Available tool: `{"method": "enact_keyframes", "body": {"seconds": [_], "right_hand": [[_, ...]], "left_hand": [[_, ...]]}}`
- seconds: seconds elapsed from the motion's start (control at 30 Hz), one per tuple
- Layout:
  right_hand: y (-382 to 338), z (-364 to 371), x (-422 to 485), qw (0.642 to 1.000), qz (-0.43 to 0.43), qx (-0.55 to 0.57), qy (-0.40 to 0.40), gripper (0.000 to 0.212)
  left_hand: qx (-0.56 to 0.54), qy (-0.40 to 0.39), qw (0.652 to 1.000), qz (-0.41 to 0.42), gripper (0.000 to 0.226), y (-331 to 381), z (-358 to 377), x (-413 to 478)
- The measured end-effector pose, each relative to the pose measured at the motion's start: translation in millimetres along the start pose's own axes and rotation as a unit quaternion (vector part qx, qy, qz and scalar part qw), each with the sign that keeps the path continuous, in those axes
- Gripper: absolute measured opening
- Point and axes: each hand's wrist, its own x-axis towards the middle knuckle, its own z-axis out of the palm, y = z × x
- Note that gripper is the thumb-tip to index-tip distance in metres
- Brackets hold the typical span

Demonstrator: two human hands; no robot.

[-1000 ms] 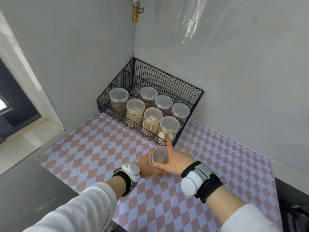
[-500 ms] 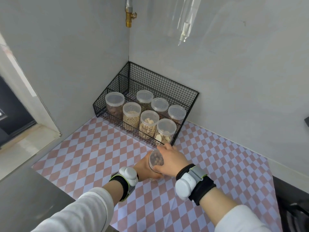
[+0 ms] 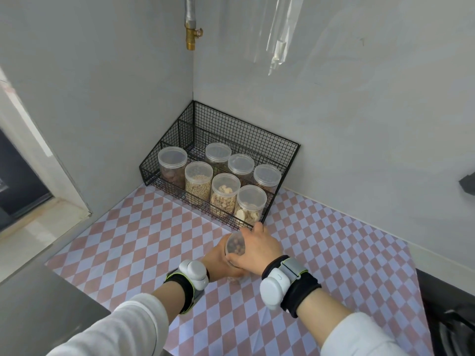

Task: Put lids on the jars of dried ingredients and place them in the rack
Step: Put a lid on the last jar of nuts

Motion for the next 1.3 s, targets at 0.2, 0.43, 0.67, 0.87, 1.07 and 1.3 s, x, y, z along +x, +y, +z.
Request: {"method": "enact_keyframes", "body": {"seconds": [0.2, 0.43, 0.67, 0.87, 1.07, 1.3], "right_hand": [[5, -17, 6, 1.000, -0.026, 0.014, 0.009, 0.063], [-12, -63, 29, 0.967, -0.054, 0.211, 0.133, 0.036], [-24, -91, 52, 0.967, -0.048, 0.202, 0.148, 0.035], [-31, -99, 79, 0.972, -0.011, 0.181, 0.146, 0.039], [-30, -103, 99, 0.974, 0.023, 0.174, 0.144, 0.038], [-20, -90, 116, 0.978, 0.073, 0.159, 0.113, 0.035]], "left_hand": [[0.004, 0.036, 0.999, 0.008, 0.093, 13, -14, -4], [-0.039, 0.144, 0.987, 0.057, 0.090, 49, -82, -1], [-0.041, 0.259, 0.958, 0.117, 0.079, 88, -186, 11], [-0.017, 0.302, 0.943, 0.138, 0.091, 110, -255, 63], [0.037, 0.337, 0.932, 0.127, 0.092, 107, -279, 112], [0.064, 0.274, 0.958, 0.057, 0.093, 69, -289, 166]]}}
